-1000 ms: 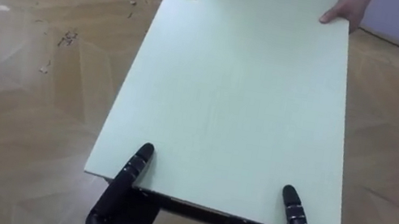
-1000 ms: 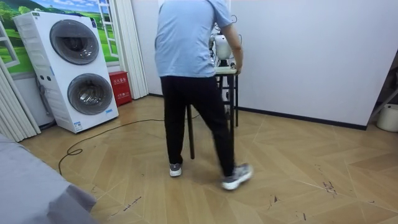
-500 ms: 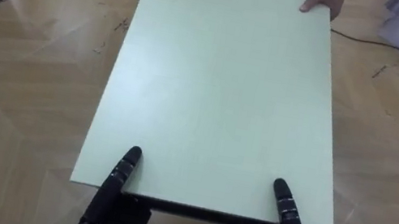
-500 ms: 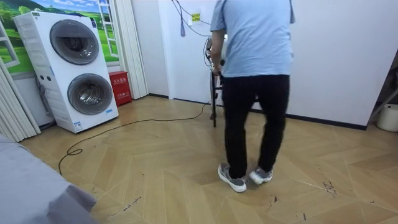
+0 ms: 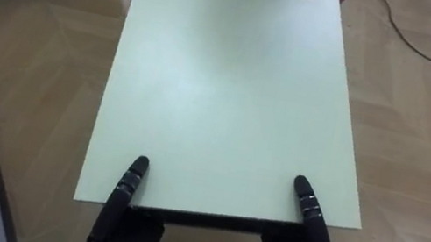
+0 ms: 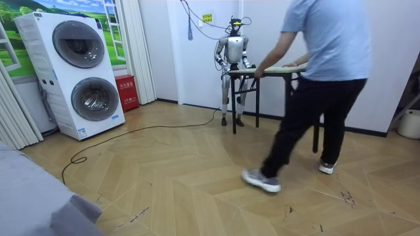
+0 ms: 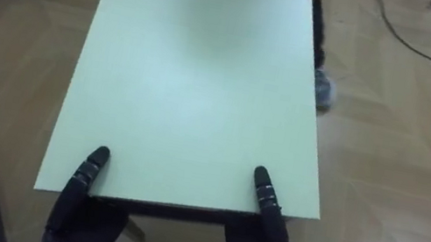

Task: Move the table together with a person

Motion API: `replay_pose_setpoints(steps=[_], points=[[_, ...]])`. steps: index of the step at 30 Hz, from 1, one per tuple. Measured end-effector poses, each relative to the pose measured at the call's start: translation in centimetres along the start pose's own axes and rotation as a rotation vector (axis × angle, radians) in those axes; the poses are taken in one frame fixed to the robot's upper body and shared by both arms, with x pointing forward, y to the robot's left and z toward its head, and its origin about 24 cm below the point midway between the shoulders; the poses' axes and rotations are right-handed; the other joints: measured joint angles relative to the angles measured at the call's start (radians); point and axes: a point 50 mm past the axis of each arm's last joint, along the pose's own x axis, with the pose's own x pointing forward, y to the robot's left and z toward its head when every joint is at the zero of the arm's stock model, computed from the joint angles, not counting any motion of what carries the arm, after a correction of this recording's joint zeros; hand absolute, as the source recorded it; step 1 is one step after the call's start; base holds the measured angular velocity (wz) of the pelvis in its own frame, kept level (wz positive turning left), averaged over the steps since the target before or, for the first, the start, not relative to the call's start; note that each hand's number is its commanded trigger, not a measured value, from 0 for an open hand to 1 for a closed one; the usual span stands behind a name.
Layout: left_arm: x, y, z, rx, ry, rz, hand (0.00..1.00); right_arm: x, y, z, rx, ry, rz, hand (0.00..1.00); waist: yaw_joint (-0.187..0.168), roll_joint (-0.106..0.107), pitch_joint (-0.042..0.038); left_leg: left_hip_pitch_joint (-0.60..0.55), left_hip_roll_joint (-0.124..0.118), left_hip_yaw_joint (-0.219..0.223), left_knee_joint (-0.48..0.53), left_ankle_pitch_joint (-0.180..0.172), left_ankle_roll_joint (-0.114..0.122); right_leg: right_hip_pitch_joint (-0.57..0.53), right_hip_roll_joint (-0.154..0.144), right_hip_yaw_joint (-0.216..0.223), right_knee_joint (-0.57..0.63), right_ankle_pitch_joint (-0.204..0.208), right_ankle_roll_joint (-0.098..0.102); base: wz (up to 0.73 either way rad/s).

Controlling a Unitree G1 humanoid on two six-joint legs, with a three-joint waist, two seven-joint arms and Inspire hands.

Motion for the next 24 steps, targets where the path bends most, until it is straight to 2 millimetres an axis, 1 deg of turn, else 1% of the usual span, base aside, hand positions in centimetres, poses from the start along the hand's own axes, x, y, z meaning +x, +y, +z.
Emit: replay_pose_setpoints(steps=[2,5,7,9,11,13,14,15,16,17,18,19,20,23,24], points=[[0.0,-0.1,0.0,-0.001,-0.007,-0.002,1.0,0.2,0.2,0.0,-0.007,0.002,0.006,1.0,0.007,0.0,-0.0001,0.0,-0.005,-0.002,-0.009,0.008,0.004,0.0,-0.001,0.003,0.0,0.0,0.001,0.31],[0.0,-0.1,0.1,0.001,-0.022,-0.004,1.0,0.4,0.4,-0.1,-0.009,0.014,0.001,1.0,0.011,-0.001,-0.0005,0.0,-0.018,-0.026,-0.009,0.013,0.009,0.007,-0.004,0.012,0.008,0.0,0.005,0.26],[-0.1,0.0,0.3,0.006,-0.026,-0.001,1.0,0.5,0.3,-0.1,-0.009,0.023,-0.004,1.0,0.019,-0.001,-0.0004,0.0,-0.021,-0.026,-0.008,0.015,0.012,0.006,-0.009,0.012,0.02,-0.001,0.008,0.21],[-0.3,0.2,0.3,0.004,-0.025,0.009,1.0,0.5,0.4,-0.3,-0.012,0.028,-0.01,1.0,0.019,-0.001,-0.0006,0.0,-0.031,-0.032,-0.008,0.018,0.018,0.005,-0.02,0.012,0.046,-0.008,0.02,0.22],[-0.5,0.4,0.2,-0.007,-0.025,0.019,1.0,0.5,0.4,-0.4,-0.013,0.036,-0.013,1.0,0.021,-0.001,-0.0005,0.0,-0.039,-0.041,-0.006,0.02,0.025,-0.004,-0.03,0.012,0.081,-0.012,0.026,0.22],[-0.5,0.5,0.2,-0.01,-0.027,0.024,1.0,0.5,0.4,-0.4,-0.013,0.039,-0.017,1.0,0.021,-0.002,-0.0003,0.0,-0.048,-0.064,-0.002,0.023,0.032,-0.012,-0.037,0.019,0.115,-0.016,0.027,0.36],[-0.6,0.6,0.2,-0.009,-0.026,0.028,1.0,0.5,0.3,-0.5,-0.013,0.041,-0.023,1.0,0.019,-0.004,0.0002,-0.001,-0.058,-0.086,0.004,0.022,0.034,-0.02,-0.041,0.04,0.136,-0.021,0.028,0.55],[-0.6,0.7,0.1,-0.009,-0.017,0.032,1.0,0.4,0.3,-0.5,-0.015,0.044,-0.028,1.0,0.012,-0.008,-0.0005,-0.001,-0.075,-0.113,0.008,0.021,0.038,-0.024,-0.045,0.067,0.152,-0.035,0.025,0.58],[-0.7,0.7,0.1,-0.01,-0.017,0.033,1.0,0.4,0.2,-0.5,-0.017,0.044,-0.029,1.0,0.01,-0.012,-0.0002,-0.002,-0.084,-0.126,0.009,0.023,0.041,-0.029,-0.048,0.079,0.159,-0.044,0.024,0.66],[-0.7,0.8,0.1,-0.009,-0.017,0.035,1.0,0.4,0.2,-0.4,-0.023,0.043,-0.034,1.0,0.007,-0.019,0.0001,-0.002,-0.1,-0.15,0.008,0.031,0.044,-0.038,-0.043,0.109,0.154,-0.055,0.018,0.63],[-0.7,0.8,0.2,-0.009,-0.017,0.037,1.0,0.4,0.1,-0.5,-0.023,0.045,-0.039,1.0,0.008,-0.023,0.0,-0.005,-0.109,-0.162,0.009,0.038,0.048,-0.055,-0.029,0.138,0.137,-0.057,0.017,0.61],[-0.7,0.9,0.2,-0.009,-0.017,0.038,1.0,0.4,0.1,-0.5,-0.023,0.046,-0.041,1.0,0.01,-0.023,-0.0003,-0.005,-0.111,-0.167,0.008,0.04,0.049,-0.066,-0.021,0.151,0.132,-0.056,0.017,0.59],[-0.8,1.0,0.3,-0.006,-0.02,0.042,1.0,0.4,0.1,-0.6,-0.021,0.047,-0.046,1.0,0.009,-0.024,-0.0009,-0.004,-0.114,-0.171,0.007,0.045,0.049,-0.065,-0.012,0.16,0.125,-0.052,0.012,0.51],[-0.8,0.9,0.5,-0.011,-0.031,0.042,1.0,0.5,0.2,-0.6,-0.022,0.053,-0.042,1.0,0.018,-0.025,-0.0009,-0.003,-0.119,-0.176,-0.009,0.058,0.052,-0.05,-0.009,0.159,0.102,-0.046,0.017,0.43],[-0.8,0.9,0.5,-0.009,-0.034,0.041,1.0,0.5,0.2,-0.7,-0.021,0.054,-0.042,1.0,0.023,-0.027,-0.0015,-0.003,-0.122,-0.181,-0.011,0.059,0.054,-0.047,-0.001,0.184,0.092,-0.042,0.017,0.2]])
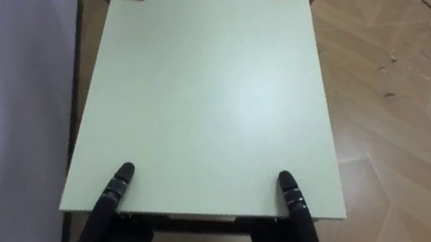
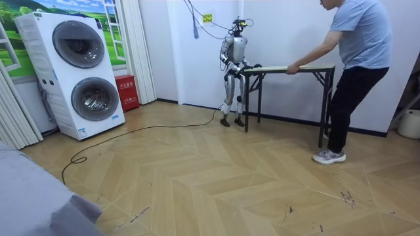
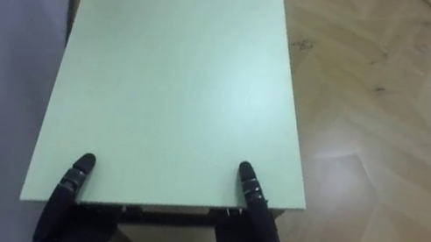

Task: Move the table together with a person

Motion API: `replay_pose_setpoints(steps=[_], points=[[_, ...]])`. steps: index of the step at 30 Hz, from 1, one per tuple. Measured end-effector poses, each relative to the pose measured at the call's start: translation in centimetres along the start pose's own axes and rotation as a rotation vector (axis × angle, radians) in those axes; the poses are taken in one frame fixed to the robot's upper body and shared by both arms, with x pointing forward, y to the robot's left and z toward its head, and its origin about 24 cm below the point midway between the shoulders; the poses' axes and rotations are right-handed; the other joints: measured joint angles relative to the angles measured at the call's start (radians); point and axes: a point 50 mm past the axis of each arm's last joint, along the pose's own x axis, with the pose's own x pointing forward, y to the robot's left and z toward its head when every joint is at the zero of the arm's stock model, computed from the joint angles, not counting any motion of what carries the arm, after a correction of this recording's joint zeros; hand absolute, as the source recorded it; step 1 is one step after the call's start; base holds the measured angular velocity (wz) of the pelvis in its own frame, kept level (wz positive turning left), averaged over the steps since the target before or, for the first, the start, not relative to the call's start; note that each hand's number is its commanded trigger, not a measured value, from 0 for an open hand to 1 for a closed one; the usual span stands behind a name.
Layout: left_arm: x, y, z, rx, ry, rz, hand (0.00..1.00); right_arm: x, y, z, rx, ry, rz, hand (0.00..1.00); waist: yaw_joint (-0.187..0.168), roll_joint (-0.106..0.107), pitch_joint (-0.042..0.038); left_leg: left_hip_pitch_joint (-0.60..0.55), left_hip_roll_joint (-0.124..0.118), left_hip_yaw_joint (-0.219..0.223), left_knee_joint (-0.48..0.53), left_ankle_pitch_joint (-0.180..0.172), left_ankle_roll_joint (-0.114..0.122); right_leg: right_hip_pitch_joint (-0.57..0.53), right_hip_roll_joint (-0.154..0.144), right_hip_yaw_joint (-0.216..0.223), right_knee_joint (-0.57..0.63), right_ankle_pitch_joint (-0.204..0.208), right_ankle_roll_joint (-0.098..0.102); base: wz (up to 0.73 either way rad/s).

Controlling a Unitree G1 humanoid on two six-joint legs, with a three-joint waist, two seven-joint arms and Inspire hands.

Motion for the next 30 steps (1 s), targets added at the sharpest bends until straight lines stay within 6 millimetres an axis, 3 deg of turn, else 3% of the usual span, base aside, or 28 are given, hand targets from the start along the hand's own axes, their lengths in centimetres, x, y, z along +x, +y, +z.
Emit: replay_pose_setpoints(steps=[4,9,16,22,26,29,30], points=[[-0.01,-0.04,0.19,0.007,0.0,-0.003,1.0,0.0,-0.01,-0.06,0.006,0.004,-0.001,1.0,0.021,-0.002,0.0005,0.001,-0.001,-0.016,-0.004,0.002,0.003,0.011,0.018,0.051,-0.031,0.023,-0.001,0.11],[-0.05,0.0,0.38,0.019,0.005,-0.002,1.0,-0.14,-0.23,-0.28,0.024,0.014,-0.012,1.0,0.024,-0.001,0.001,0.005,-0.003,-0.05,-0.001,0.002,0.002,0.034,0.032,0.045,-0.059,0.045,-0.013,0.17],[-0.06,0.06,0.38,0.023,0.014,0.006,1.0,-0.17,-0.35,-0.19,0.022,0.012,-0.018,1.0,0.015,0.002,0.0025,0.009,-0.01,-0.078,-0.004,0.005,-0.005,0.064,0.039,0.029,-0.095,0.054,-0.015,0.14],[-0.08,0.14,0.43,0.027,0.015,0.018,1.0,-0.25,-0.43,-0.32,0.026,0.013,-0.029,1.0,-0.003,0.002,0.0029,0.006,-0.021,-0.12,-0.015,0.009,-0.012,0.069,0.038,-0.022,-0.093,0.054,-0.015,0.22],[-0.06,0.11,0.24,0.019,0.014,0.02,1.0,-0.09,-0.28,-0.23,0.02,0.01,-0.026,1.0,-0.003,0.002,0.0029,-0.007,-0.021,-0.116,-0.002,0.008,-0.01,0.064,0.036,-0.038,-0.081,0.053,-0.014,0.08],[-0.04,0.15,0.22,0.019,0.014,0.026,1.0,-0.11,-0.34,-0.27,0.022,0.01,-0.033,1.0,-0.015,0.002,0.0033,-0.007,-0.015,-0.064,0.005,-0.003,0.005,0.061,0.024,-0.054,-0.048,0.036,-0.007,0.14],[-0.06,0.18,0.18,0.018,0.016,0.027,1.0,-0.11,-0.35,-0.2,0.02,0.009,-0.033,1.0,-0.011,0.003,0.0037,-0.006,-0.018,-0.065,0.004,-0.006,0.009,0.053,0.019,-0.056,-0.035,0.03,-0.003,0.03]])
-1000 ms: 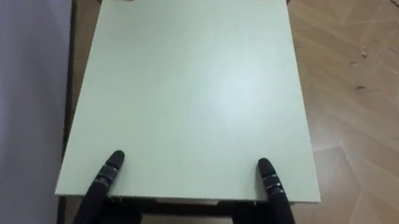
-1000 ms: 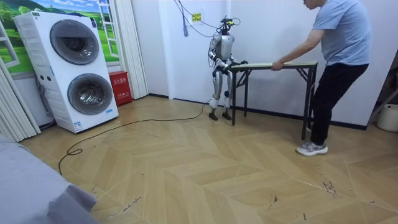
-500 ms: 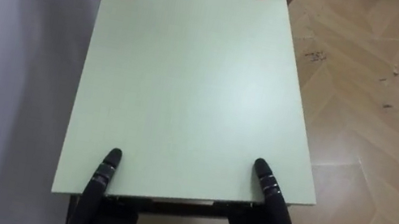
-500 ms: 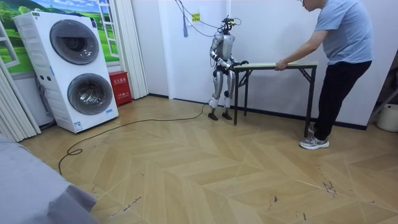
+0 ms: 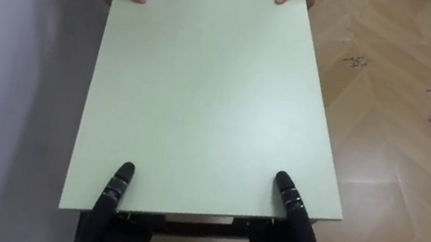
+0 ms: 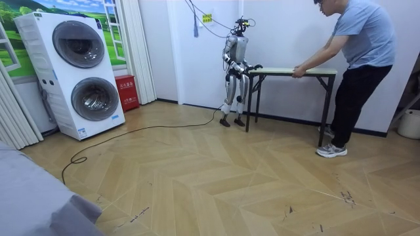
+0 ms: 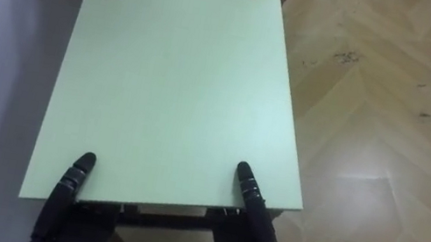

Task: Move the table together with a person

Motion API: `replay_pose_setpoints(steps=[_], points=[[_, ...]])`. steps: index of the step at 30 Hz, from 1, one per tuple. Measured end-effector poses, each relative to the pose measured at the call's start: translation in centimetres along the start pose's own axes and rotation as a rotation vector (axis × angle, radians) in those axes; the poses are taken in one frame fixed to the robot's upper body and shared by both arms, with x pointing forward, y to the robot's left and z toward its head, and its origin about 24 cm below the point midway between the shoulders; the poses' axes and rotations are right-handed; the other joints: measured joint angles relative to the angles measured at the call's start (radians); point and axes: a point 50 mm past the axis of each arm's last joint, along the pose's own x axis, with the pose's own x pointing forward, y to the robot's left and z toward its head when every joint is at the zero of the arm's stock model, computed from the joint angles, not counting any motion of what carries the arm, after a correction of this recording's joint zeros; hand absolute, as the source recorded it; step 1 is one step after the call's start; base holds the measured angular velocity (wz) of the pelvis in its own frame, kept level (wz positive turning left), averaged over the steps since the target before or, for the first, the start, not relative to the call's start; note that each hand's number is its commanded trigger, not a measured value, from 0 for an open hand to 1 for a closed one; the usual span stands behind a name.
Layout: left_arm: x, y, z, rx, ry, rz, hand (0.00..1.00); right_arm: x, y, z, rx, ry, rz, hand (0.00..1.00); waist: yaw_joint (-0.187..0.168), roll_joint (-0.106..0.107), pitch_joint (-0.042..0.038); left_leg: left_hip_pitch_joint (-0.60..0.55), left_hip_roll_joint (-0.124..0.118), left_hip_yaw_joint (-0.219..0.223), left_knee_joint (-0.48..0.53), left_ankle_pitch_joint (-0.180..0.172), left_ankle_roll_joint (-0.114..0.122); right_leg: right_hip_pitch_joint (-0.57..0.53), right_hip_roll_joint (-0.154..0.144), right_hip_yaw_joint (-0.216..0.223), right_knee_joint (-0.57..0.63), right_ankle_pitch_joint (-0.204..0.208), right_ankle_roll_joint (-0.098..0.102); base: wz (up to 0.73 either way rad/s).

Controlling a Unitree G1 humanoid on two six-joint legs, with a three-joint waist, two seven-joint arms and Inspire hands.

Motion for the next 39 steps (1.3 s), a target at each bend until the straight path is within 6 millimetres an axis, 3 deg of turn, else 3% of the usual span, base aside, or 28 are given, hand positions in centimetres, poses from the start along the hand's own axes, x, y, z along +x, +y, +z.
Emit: replay_pose_setpoints(steps=[2,5,8,9,21,24,25,26,27,31,34,35,36,37,39], points=[[0.0,0.0,-0.1,-0.003,0.0,-0.002,1.0,0.0,0.0,0.0,0.0,-0.001,-0.001,1.0,0.004,0.001,0.0006,0.001,-0.003,-0.001,-0.003,-0.003,0.006,-0.011,-0.002,0.011,0.0,-0.004,0.0,-0.04],[0.0,-0.1,-0.2,0.002,0.008,-0.003,1.0,0.0,0.0,0.0,0.001,-0.001,-0.002,1.0,0.006,0.008,0.0048,0.006,-0.003,-0.004,-0.005,-0.004,0.017,-0.035,-0.003,0.065,-0.004,-0.012,0.0,0.0],[0.0,0.2,0.0,0.009,0.009,0.007,1.0,-0.2,-0.3,0.0,0.004,-0.001,-0.014,1.0,0.005,0.017,0.0096,0.028,-0.006,-0.003,-0.012,-0.007,0.022,-0.078,-0.007,0.091,-0.003,0.012,-0.001,0.04],[0.1,0.3,0.0,0.009,0.018,0.011,1.0,-0.4,-0.6,0.0,0.006,-0.006,-0.025,1.0,0.0,0.022,0.0094,0.037,-0.012,-0.011,-0.013,-0.01,0.023,-0.088,-0.011,0.092,0.016,0.023,0.01,0.12],[-0.2,0.8,-0.3,0.042,0.047,0.026,0.99,-0.8,-1.4,0.1,0.018,-0.019,-0.055,1.0,0.006,0.018,0.0097,0.097,-0.014,-0.009,-0.057,-0.01,0.023,-0.027,-0.01,0.074,-0.017,0.027,0.015,0.0],[-0.1,1.0,-0.1,0.052,0.044,0.032,0.67,-0.7,-1.6,-0.3,0.024,-0.021,-0.058,1.0,0.006,0.011,0.0097,0.11,-0.012,-0.014,-0.065,-0.011,0.023,-0.012,-0.006,0.074,-0.029,0.031,0.013,0.01],[-0.1,1.1,0.0,0.06,0.041,0.036,0.39,-0.7,-1.8,-0.5,0.026,-0.021,-0.062,1.0,0.006,0.006,0.0097,0.12,-0.011,-0.016,-0.073,-0.011,0.023,0.002,-0.004,0.074,-0.041,0.034,0.013,0.0],[-0.1,1.2,0.1,0.061,0.04,0.04,0.14,-0.7,-1.9,-0.6,0.029,-0.021,-0.065,0.92,0.006,0.005,0.0091,0.126,-0.009,-0.016,-0.074,-0.011,0.023,0.008,-0.002,0.074,-0.045,0.036,0.012,0.0],[-0.2,1.3,0.2,0.064,0.04,0.043,0.03,-0.6,-2.0,-0.8,0.036,-0.018,-0.068,0.84,0.006,0.001,0.0092,0.132,-0.008,-0.018,-0.075,-0.012,0.022,0.017,-0.001,0.071,-0.051,0.039,0.01,0.0],[-0.2,1.4,0.3,0.119,0.056,0.033,0.0,-0.6,-2.1,-0.6,0.039,-0.017,-0.066,0.71,0.006,-0.002,0.0077,0.133,-0.008,-0.022,-0.077,-0.013,0.023,0.022,0.0,0.064,-0.057,0.041,0.01,0.03],[-0.1,1.1,0.2,0.263,0.091,-0.029,0.0,-0.6,-2.2,-0.6,0.042,-0.008,-0.069,0.61,0.005,-0.003,0.0075,0.135,-0.008,-0.022,-0.072,-0.013,0.023,0.024,0.0,0.064,-0.057,0.041,0.01,0.0],[0.2,1.2,0.3,0.311,0.098,-0.036,0.0,-0.5,-2.2,-0.6,0.039,-0.007,-0.072,0.29,0.004,-0.003,0.0073,0.136,-0.008,-0.022,-0.072,-0.013,0.023,0.026,0.0,0.065,-0.057,0.041,0.01,0.0],[0.4,1.1,0.3,0.349,0.112,-0.056,0.0,-0.5,-2.3,-0.7,0.039,0.0,-0.07,0.11,0.002,-0.003,0.0072,0.138,-0.008,-0.021,-0.073,-0.013,0.024,0.027,0.0,0.067,-0.057,0.041,0.01,0.0],[0.4,0.9,0.2,0.364,0.117,-0.071,0.0,-0.5,-2.4,-0.7,0.039,0.0,-0.069,0.0,0.002,-0.003,0.0071,0.14,-0.008,-0.021,-0.074,-0.014,0.024,0.028,0.0,0.069,-0.057,0.041,0.01,0.0],[0.8,0.9,0.4,0.398,0.133,-0.083,0.0,-0.6,-2.6,-0.5,0.028,0.004,-0.058,0.0,0.001,-0.002,0.0048,0.145,-0.008,-0.021,-0.078,-0.015,0.027,0.032,0.001,0.077,-0.058,0.041,0.01,0.0]])
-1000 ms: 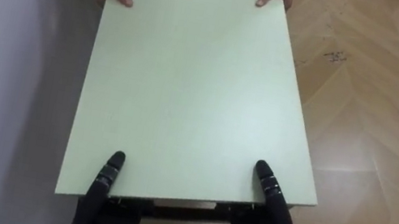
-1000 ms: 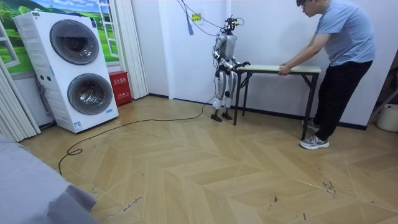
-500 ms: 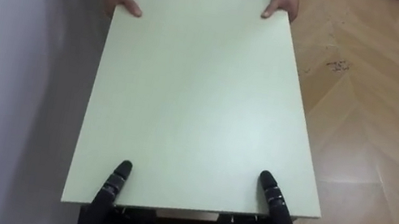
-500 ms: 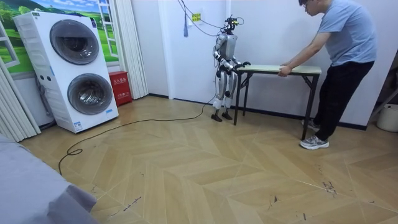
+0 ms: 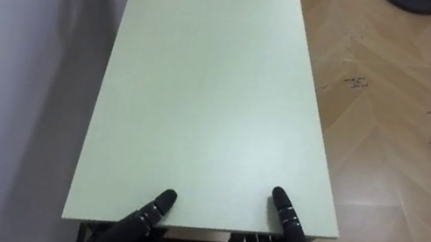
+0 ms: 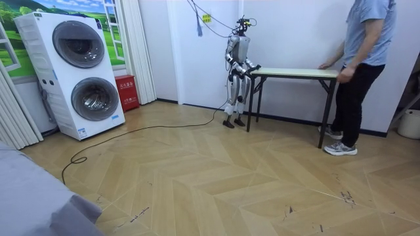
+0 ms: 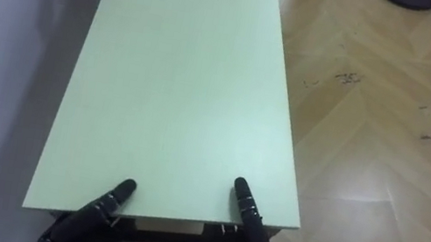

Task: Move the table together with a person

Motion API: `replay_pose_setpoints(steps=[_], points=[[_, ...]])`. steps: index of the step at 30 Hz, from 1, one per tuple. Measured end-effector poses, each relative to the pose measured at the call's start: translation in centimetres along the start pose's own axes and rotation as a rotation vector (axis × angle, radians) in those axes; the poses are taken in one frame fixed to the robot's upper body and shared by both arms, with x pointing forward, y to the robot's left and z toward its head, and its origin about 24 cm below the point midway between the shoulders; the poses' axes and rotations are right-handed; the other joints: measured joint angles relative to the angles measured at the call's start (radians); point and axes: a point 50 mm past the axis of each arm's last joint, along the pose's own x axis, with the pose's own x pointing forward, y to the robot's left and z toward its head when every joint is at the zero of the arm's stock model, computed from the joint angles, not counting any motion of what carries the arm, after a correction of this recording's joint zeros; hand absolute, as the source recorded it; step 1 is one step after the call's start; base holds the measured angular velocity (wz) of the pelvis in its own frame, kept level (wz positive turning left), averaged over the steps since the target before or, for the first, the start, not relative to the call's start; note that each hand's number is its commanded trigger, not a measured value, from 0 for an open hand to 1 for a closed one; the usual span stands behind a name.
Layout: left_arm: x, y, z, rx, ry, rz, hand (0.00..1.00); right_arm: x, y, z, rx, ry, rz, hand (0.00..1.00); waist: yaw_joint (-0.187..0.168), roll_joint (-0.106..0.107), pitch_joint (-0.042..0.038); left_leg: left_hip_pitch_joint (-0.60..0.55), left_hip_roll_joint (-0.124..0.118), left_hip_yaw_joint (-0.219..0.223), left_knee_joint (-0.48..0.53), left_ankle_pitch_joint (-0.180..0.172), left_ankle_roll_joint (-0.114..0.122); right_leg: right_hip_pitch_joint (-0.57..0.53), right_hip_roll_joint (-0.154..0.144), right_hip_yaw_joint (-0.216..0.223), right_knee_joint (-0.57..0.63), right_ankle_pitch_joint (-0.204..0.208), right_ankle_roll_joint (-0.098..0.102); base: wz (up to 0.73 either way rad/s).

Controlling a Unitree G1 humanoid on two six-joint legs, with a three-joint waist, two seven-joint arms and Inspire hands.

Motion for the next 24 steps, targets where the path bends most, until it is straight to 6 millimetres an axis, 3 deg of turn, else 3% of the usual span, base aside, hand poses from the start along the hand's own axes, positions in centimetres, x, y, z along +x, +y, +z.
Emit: replay_pose_setpoints(steps=[4,6,8,17,24], points=[[0.1,0.3,0.2,0.007,0.011,-0.027,0.0,-0.1,0.1,0.1,-0.039,0.03,0.054,0.0,-0.004,0.002,-0.0026,0.006,0.004,0.02,-0.001,-0.001,0.001,0.003,0.0,0.002,0.0,0.0,0.0,-0.15],[0.1,0.6,0.1,0.008,0.02,-0.028,0.0,-0.2,0.4,0.0,-0.039,0.034,0.117,0.0,-0.013,0.001,-0.0141,0.008,0.007,0.025,-0.002,-0.006,0.001,0.004,0.001,0.001,0.0,0.001,0.001,-0.1],[0.0,0.7,-0.1,0.007,0.037,-0.03,0.0,-0.2,0.5,0.0,-0.04,0.036,0.149,0.0,-0.025,0.002,-0.0187,0.015,0.007,0.025,-0.002,-0.01,0.001,0.011,0.002,0.002,0.0,0.001,0.001,-0.02],[-0.1,1.2,-0.5,0.0,0.067,-0.064,0.0,-0.3,0.2,0.1,-0.067,0.052,0.195,0.0,-0.029,0.014,-0.018,0.027,0.008,0.022,-0.002,-0.012,0.0,0.022,0.003,0.0,0.0,0.001,0.0,-0.01],[-0.2,1.4,-0.3,0.022,0.071,-0.078,0.0,-0.6,0.0,0.2,-0.112,0.067,0.205,0.0,-0.029,0.009,-0.0157,0.027,0.009,0.018,-0.007,-0.012,0.0,0.018,0.004,0.001,0.0,0.001,0.0,0.0]])
